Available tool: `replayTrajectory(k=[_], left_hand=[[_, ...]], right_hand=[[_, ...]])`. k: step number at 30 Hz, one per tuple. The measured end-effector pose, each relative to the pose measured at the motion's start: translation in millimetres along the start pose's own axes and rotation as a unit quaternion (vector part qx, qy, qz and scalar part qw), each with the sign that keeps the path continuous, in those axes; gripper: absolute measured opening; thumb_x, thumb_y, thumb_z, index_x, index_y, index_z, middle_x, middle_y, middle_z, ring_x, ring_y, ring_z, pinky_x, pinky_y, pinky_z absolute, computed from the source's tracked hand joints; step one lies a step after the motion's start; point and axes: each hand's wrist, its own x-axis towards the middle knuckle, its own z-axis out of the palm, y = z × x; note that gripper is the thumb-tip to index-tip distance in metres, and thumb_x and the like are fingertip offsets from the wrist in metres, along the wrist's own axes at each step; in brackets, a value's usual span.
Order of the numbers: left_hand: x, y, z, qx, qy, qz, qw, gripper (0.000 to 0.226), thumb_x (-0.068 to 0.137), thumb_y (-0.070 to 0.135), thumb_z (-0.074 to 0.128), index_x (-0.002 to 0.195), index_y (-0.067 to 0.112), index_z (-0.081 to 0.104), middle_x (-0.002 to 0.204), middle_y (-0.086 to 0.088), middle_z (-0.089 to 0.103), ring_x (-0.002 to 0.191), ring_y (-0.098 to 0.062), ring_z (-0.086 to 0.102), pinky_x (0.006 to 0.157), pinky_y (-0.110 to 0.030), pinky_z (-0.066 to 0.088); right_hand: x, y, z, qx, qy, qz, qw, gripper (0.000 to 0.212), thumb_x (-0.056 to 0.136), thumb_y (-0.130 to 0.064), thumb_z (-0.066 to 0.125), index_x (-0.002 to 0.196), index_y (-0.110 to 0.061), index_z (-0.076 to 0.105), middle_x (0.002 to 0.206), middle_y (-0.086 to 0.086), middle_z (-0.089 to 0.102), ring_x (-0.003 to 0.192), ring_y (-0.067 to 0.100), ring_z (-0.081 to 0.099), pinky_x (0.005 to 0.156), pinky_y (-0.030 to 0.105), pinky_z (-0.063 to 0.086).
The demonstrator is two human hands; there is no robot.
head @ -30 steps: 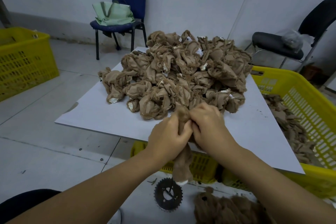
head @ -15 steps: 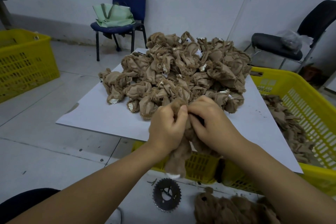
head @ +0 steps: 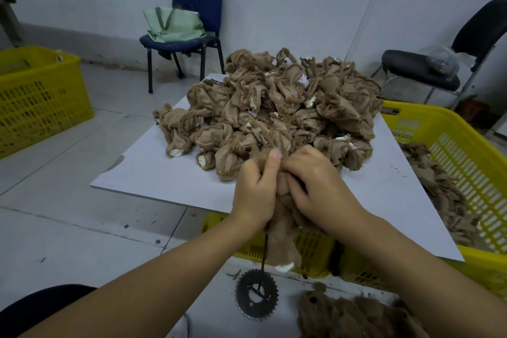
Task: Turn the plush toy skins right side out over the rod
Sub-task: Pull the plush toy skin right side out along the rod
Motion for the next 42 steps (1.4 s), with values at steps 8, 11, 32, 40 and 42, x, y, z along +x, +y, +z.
replayTrajectory(k=[8,11,32,40,42], left_hand=[[-3.3,-11.9,4.2,-0.056,-0.006,-0.070,0.996,0.039,0.083,0.057,0.045,0.051,0.036,0.047,0.054,0.016,0.041,0.055,-0.002,0.038,0.057,-0.028,0.036],[-9.7,-12.5,4.3,-0.023,-0.014,-0.069,0.997,0.041,0.087,0.062,0.039,0.057,0.036,0.049,0.057,0.014,0.044,0.059,-0.005,0.042,0.062,-0.038,0.039],[-11.3,7.5,9.6,0.141,-0.047,-0.042,0.988,0.065,0.085,0.075,0.035,0.062,0.016,0.054,0.051,-0.008,0.052,0.050,-0.024,0.055,0.051,-0.049,0.045],[-10.1,2.8,13.3,0.061,-0.043,-0.115,0.991,0.052,0.080,0.073,0.039,0.058,0.027,0.054,0.055,-0.003,0.052,0.058,-0.022,0.057,0.065,-0.054,0.051],[-13.8,-4.2,13.7,0.066,-0.053,-0.124,0.989,0.049,0.083,0.070,0.042,0.059,0.030,0.057,0.060,-0.009,0.057,0.066,-0.031,0.063,0.071,-0.059,0.052]], right_hand=[[-2.8,-3.5,-1.1,-0.077,-0.024,0.007,0.997,0.016,0.093,-0.006,0.053,0.082,-0.006,0.064,0.077,0.000,0.055,0.087,0.023,0.047,0.073,0.047,0.048],[-4.1,-5.2,0.8,-0.061,-0.016,0.004,0.998,0.018,0.092,-0.003,0.055,0.077,-0.006,0.062,0.073,-0.005,0.047,0.082,0.023,0.047,0.072,0.047,0.047],[-15.5,3.5,-0.9,-0.106,-0.018,-0.006,0.994,0.008,0.079,0.002,0.065,0.080,-0.006,0.067,0.073,0.005,0.063,0.076,0.022,0.046,0.068,0.034,0.038],[-15.1,-1.9,8.4,-0.129,-0.036,0.018,0.991,0.019,0.093,-0.010,0.053,0.096,-0.005,0.071,0.088,0.007,0.067,0.090,0.026,0.049,0.079,0.044,0.043],[-17.4,1.4,16.5,-0.115,-0.051,0.026,0.992,0.021,0.094,-0.009,0.053,0.100,-0.003,0.072,0.089,0.009,0.068,0.090,0.026,0.049,0.081,0.044,0.043]])
